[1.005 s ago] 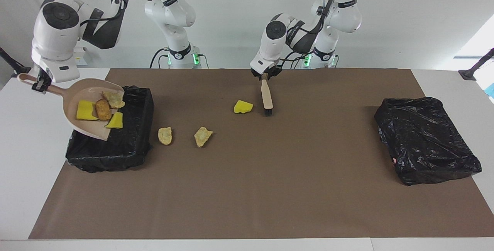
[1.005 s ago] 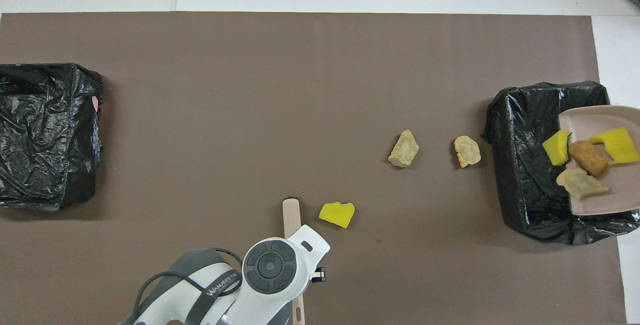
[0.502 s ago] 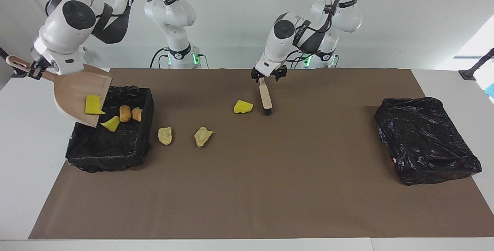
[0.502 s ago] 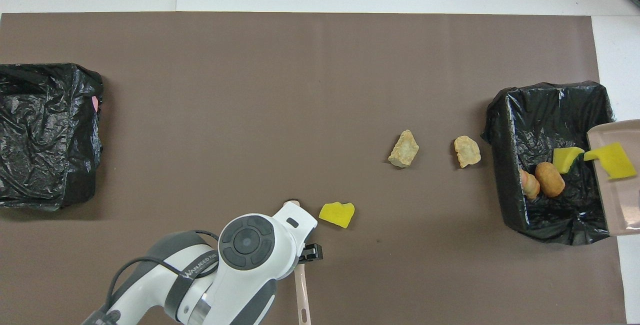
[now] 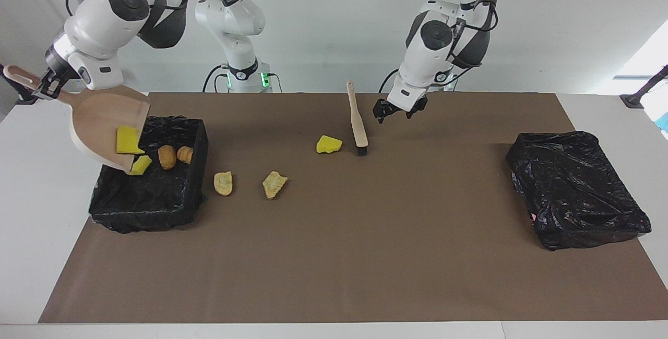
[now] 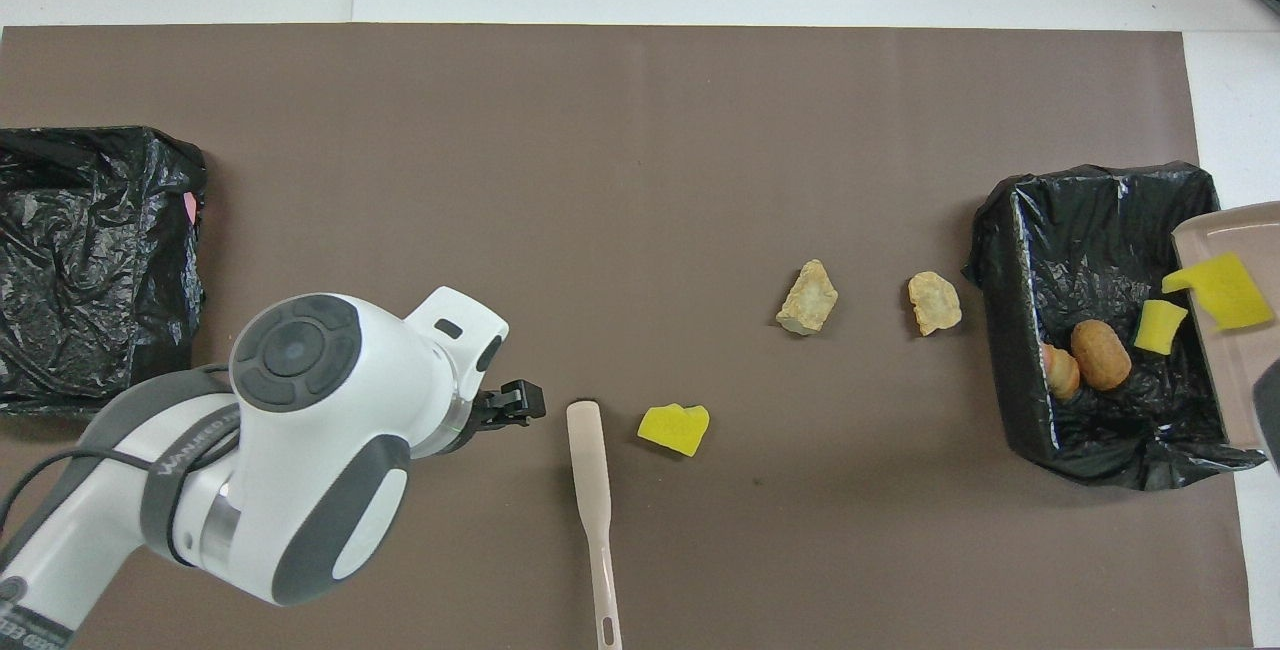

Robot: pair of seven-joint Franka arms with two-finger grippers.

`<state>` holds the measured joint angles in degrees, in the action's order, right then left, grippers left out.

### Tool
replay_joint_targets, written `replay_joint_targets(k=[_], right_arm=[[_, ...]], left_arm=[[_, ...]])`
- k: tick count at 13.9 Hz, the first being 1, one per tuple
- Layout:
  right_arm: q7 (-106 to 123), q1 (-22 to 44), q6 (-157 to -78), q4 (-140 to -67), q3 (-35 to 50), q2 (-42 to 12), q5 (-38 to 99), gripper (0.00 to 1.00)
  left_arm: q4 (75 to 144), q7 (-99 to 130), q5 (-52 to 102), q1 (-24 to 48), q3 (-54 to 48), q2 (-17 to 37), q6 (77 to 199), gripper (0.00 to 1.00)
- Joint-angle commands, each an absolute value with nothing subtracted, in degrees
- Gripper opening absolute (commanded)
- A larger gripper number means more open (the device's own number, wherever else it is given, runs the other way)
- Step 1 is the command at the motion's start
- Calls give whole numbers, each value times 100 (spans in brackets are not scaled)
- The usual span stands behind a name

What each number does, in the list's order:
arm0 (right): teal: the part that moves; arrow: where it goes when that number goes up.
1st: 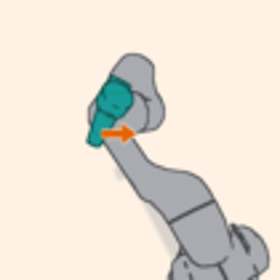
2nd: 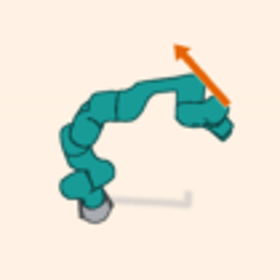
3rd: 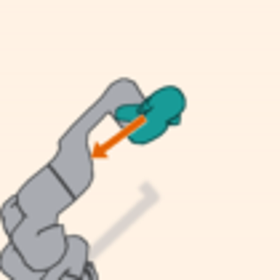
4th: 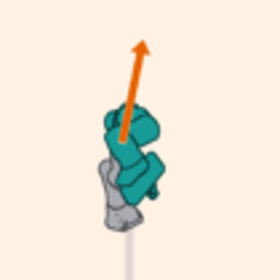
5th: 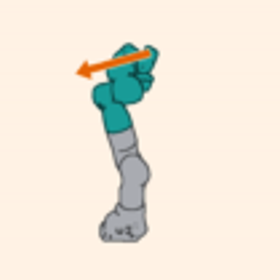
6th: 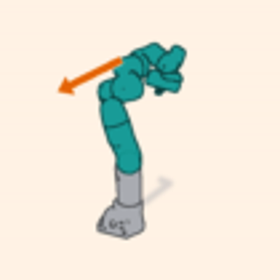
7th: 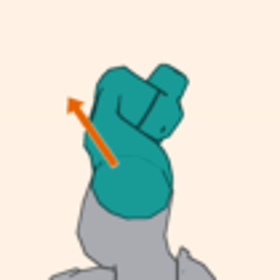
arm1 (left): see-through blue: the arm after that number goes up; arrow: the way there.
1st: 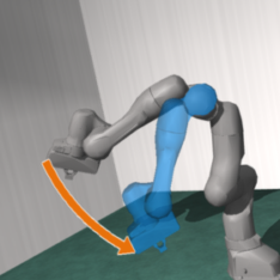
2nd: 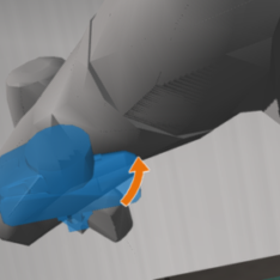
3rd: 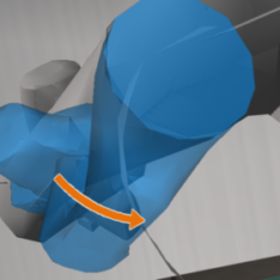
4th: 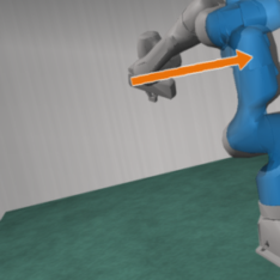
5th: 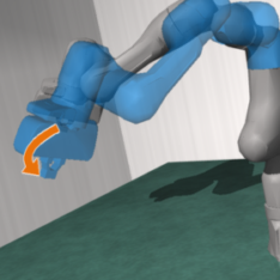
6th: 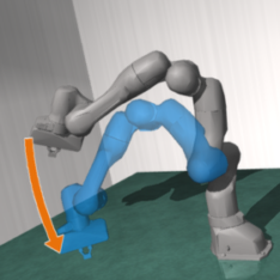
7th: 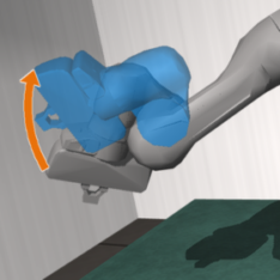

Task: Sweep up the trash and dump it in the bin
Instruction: 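Tilt the dustpan with the right gripper while the left gripper sets down the brush, then bring the empty dustpan back with the right gripper and set it down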

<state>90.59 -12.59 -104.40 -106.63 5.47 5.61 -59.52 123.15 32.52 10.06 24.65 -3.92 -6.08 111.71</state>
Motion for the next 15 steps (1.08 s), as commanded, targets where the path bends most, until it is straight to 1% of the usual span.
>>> replay_joint_targets(k=[1, 5, 7, 9, 10, 12, 15], right_arm=[[8974, -1099, -10345, -10714, 554, 650, -6520, 0], [8798, -1072, -10319, -10731, 571, 659, -6452, 0], [8798, -1081, -10327, -10766, 571, 659, -6093, 0], [8798, -1099, -10363, -10881, 571, 729, -6047, 0], [8676, -1090, -10301, -10785, 571, 686, -5986, 0], [8054, -1099, -10222, -10679, 563, 651, -5216, 0], [7359, -1125, -10090, -10670, 563, 633, -4169, 0]], left_arm=[[12138, 2393, 949, 1857, -439, -668, 10907, 100], [12067, 1050, 563, 1276, -422, -659, 10828, 100], [12067, 145, 562, 636, -431, -624, 10828, 100], [12015, -524, 554, 178, -422, -624, 10837, 100], [11936, -754, 554, -33, -422, -624, 10828, 100], [11708, -1359, 405, -254, -422, -615, 10793, 100], [11164, -1819, 246, -588, -422, -545, 10434, 100]])
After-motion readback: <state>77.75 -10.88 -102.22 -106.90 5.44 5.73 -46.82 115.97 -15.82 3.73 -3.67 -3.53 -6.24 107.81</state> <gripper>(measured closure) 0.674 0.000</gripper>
